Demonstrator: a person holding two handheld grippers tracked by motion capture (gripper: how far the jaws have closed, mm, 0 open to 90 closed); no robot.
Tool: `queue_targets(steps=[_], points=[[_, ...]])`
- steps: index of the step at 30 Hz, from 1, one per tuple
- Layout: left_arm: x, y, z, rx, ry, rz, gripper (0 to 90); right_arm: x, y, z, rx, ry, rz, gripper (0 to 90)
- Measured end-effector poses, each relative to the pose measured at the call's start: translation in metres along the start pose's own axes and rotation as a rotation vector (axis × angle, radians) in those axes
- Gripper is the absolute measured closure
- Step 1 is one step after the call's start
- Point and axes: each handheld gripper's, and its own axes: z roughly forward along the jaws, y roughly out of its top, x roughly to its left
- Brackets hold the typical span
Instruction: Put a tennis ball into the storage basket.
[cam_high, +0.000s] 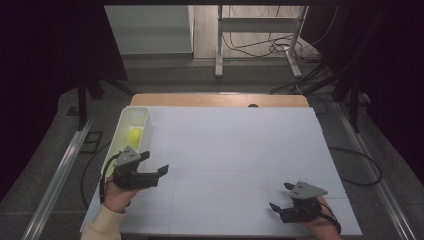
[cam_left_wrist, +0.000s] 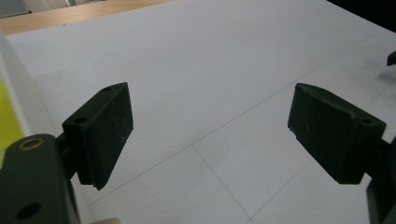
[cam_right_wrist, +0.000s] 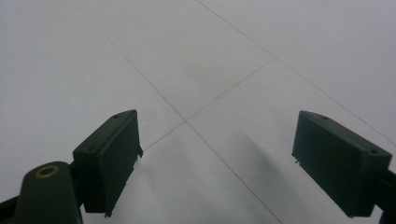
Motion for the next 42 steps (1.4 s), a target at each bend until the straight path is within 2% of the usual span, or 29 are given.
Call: queue_targets(steps=[11, 20, 26, 30, 42], points=[[-0.019, -0.014, 0.013, 0.000, -0.045, 0.021, 14.3, 0.000, 0.000, -0.002, -0.005, -0.003, 0.010, 15.8], [-0.033, -0.030, 0.026, 0.031, -0.070, 0.053, 13.6, -0.001, 0.000, -0.003, -0.020, 0.003, 0.028, 15.8], [-0.036, -0.040, 0.030, 0.045, -0.069, 0.047, 13.6, -0.001, 0.000, -0.003, -0.030, 0.003, 0.032, 15.9], [-0.037, -0.040, 0.033, 0.056, -0.067, 0.058, 13.3, -0.002, 0.000, -0.003, -0.032, 0.001, 0.036, 15.9], [-0.037, -0.041, 0.035, 0.057, -0.069, 0.054, 13.3, -0.002, 0.000, -0.003, -0.033, -0.003, 0.033, 15.9]])
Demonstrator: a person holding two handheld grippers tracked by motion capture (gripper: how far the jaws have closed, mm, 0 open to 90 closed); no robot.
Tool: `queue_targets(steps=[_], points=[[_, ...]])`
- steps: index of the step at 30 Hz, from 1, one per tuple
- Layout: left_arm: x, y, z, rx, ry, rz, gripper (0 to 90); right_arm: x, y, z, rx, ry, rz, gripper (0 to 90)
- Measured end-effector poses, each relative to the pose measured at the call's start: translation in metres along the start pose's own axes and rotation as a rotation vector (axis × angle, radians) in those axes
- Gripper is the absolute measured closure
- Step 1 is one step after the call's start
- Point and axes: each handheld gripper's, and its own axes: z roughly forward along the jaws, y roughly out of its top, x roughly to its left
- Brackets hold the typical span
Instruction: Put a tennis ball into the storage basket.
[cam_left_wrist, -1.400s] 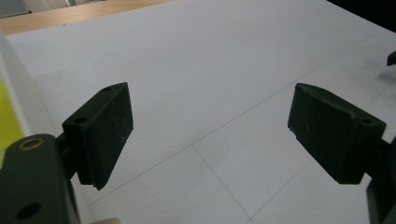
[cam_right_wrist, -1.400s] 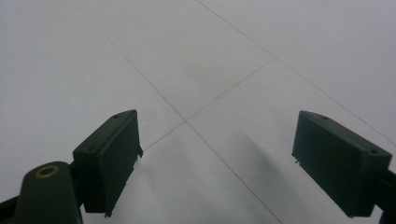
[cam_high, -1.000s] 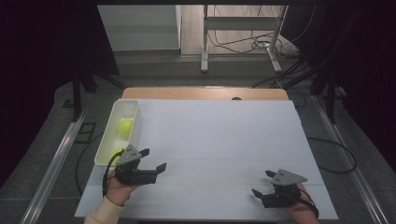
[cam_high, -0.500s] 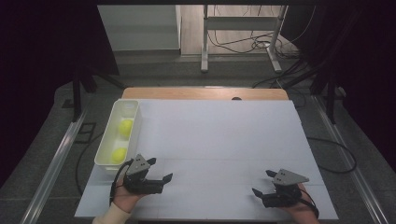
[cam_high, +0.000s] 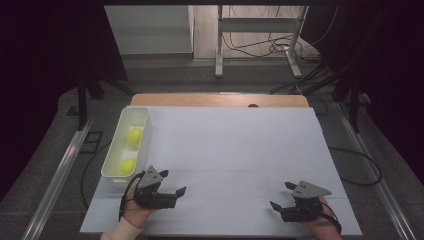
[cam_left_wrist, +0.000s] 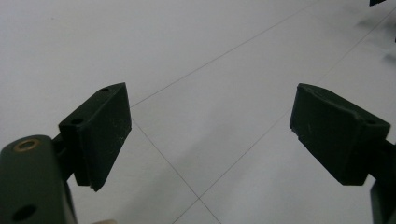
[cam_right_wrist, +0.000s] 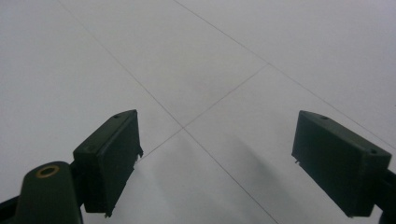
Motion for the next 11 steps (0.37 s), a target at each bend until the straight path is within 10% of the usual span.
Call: queue_targets(steps=[11], points=[[0.0017, -0.0003, -0.0001, -0.004, -0.014, -0.014, 13.3, -0.0002, -0.0002, 0.0005, 0.001, -0.002, -0.003, 15.9]])
